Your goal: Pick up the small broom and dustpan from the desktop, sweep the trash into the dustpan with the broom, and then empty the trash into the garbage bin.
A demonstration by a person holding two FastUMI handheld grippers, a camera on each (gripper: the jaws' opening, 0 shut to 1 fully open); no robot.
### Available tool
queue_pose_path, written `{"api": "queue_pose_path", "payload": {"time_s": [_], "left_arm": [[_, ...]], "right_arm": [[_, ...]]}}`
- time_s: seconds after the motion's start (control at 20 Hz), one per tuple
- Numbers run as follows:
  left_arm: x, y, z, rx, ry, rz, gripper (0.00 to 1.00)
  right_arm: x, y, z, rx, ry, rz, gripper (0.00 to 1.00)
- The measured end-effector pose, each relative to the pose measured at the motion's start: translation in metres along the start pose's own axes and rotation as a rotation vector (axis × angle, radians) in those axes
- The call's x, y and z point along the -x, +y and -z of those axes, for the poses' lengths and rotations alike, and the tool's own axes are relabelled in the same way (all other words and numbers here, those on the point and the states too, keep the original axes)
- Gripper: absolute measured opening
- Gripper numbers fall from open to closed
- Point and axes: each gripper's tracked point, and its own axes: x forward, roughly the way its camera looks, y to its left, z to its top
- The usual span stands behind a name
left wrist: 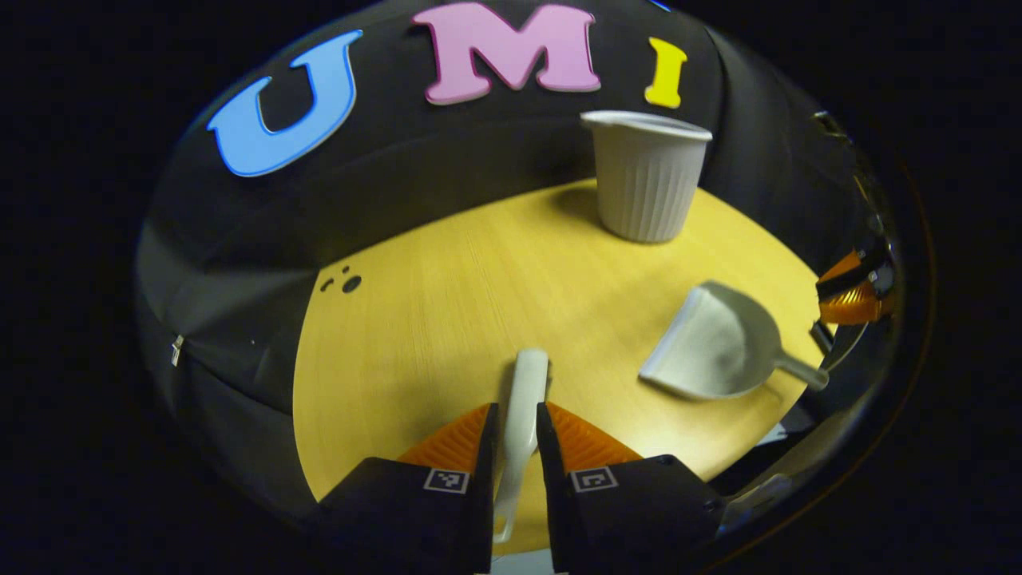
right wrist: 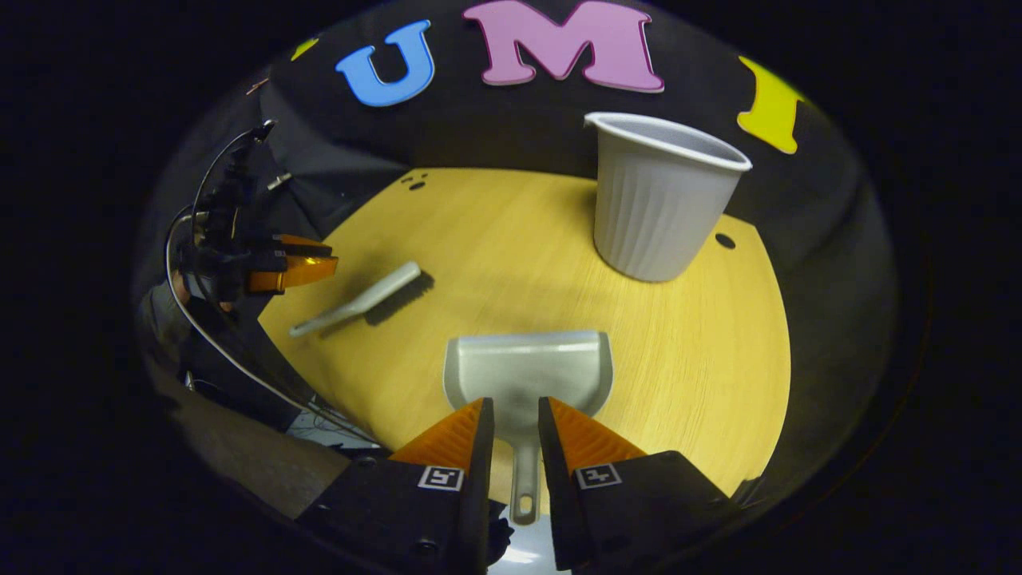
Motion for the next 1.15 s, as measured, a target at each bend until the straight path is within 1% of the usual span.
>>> {"api": "queue_pose_path", "payload": {"time_s": [0.05, 0.15, 0.3, 0.35, 0.4, 0.45, 0.5, 0.55, 0.65, 0.7, 0.8, 0.85, 0.9, 0.95, 1.0, 1.05, 1.1, 1.15], "left_arm": [[0.005, 0.001, -0.021, 0.019, -0.059, -0.008, 0.39], [0.019, 0.003, -0.060, 0.049, -0.172, -0.020, 0.24], [0.044, 0.003, -0.103, 0.076, -0.311, -0.032, 0.24], [0.053, 0.001, -0.115, 0.081, -0.347, -0.031, 0.31], [0.058, 0.004, -0.121, 0.092, -0.380, -0.029, 0.24], [0.064, 0.001, -0.129, 0.104, -0.402, -0.022, 0.31], [0.072, 0.000, -0.137, 0.124, -0.432, -0.017, 0.31], [0.076, -0.002, -0.140, 0.144, -0.452, -0.011, 0.31], [0.082, -0.003, -0.139, 0.197, -0.482, 0.002, 0.31], [0.083, -0.006, -0.137, 0.218, -0.484, 0.023, 0.32], [0.081, -0.007, -0.129, 0.243, -0.468, 0.035, 0.33], [0.079, -0.004, -0.127, 0.245, -0.460, 0.033, 0.39], [0.078, -0.002, -0.125, 0.245, -0.452, 0.034, 0.33], [0.077, -0.001, -0.125, 0.244, -0.447, 0.034, 0.33], [0.076, 0.001, -0.124, 0.242, -0.443, 0.035, 0.39], [0.075, 0.003, -0.123, 0.236, -0.442, 0.034, 0.39], [0.076, 0.006, -0.123, 0.229, -0.441, 0.033, 0.33], [0.076, 0.008, -0.123, 0.221, -0.441, 0.034, 0.33]], "right_arm": [[0.004, -0.001, -0.016, -0.006, -0.053, 0.001, 0.36], [0.012, -0.001, -0.044, -0.023, -0.141, -0.002, 0.36], [0.030, -0.005, -0.085, -0.023, -0.254, 0.007, 0.36], [0.040, -0.007, -0.098, -0.016, -0.290, 0.017, 0.36], [0.048, -0.009, -0.111, -0.008, -0.326, 0.032, 0.28], [0.057, -0.010, -0.120, 0.000, -0.360, 0.047, 0.27], [0.065, -0.011, -0.129, 0.010, -0.399, 0.064, 0.35], [0.070, -0.010, -0.136, 0.024, -0.427, 0.082, 0.35], [0.082, -0.015, -0.143, 0.057, -0.465, 0.139, 0.35], [0.083, -0.013, -0.143, 0.066, -0.472, 0.151, 0.35], [0.082, -0.003, -0.140, 0.080, -0.470, 0.145, 0.35], [0.080, 0.000, -0.140, 0.080, -0.462, 0.139, 0.35], [0.080, 0.003, -0.141, 0.072, -0.464, 0.132, 0.31], [0.077, 0.007, -0.142, 0.060, -0.459, 0.115, 0.37], [0.076, 0.010, -0.144, 0.046, -0.456, 0.102, 0.33], [0.073, 0.010, -0.147, 0.034, -0.457, 0.098, 0.37], [0.071, 0.011, -0.151, 0.023, -0.455, 0.096, 0.33], [0.070, 0.011, -0.153, 0.015, -0.460, 0.101, 0.36]]}}
